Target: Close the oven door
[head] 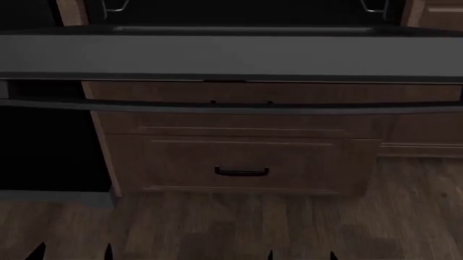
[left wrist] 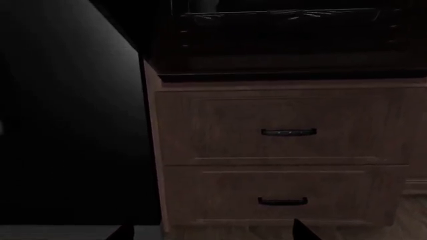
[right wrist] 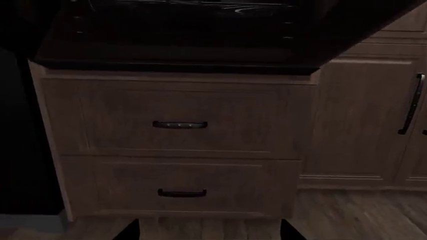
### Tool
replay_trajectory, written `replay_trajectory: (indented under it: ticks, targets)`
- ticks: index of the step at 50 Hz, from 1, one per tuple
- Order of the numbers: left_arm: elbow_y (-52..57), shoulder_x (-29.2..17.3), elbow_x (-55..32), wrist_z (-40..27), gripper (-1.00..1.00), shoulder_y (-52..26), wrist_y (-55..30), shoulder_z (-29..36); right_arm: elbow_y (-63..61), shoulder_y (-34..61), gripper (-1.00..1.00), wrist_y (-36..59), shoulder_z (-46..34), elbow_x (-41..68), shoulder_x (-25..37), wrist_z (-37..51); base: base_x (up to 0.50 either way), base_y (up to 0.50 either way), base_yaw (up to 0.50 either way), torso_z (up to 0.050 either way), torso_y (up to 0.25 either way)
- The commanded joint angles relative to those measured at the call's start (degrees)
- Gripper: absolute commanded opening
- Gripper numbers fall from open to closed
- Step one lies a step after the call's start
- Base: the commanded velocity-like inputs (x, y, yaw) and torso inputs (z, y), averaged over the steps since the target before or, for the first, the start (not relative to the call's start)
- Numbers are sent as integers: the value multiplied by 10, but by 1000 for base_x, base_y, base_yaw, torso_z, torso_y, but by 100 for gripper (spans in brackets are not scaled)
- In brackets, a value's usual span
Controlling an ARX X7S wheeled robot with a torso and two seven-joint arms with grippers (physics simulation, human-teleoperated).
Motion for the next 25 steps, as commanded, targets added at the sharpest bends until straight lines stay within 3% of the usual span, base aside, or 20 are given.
replay_trajectory:
  ticks: [1, 25]
  targets:
    - [-1, -1, -1, -1, 100, 0, 9, 4, -1, 0, 100, -5, -1, 8, 4, -1, 0, 0, 0, 0, 0]
    - [-2, -5, 4, -15, 100, -2, 3, 12, 2, 1, 100, -5, -5, 14, 7, 6, 0, 0, 0, -47, 0]
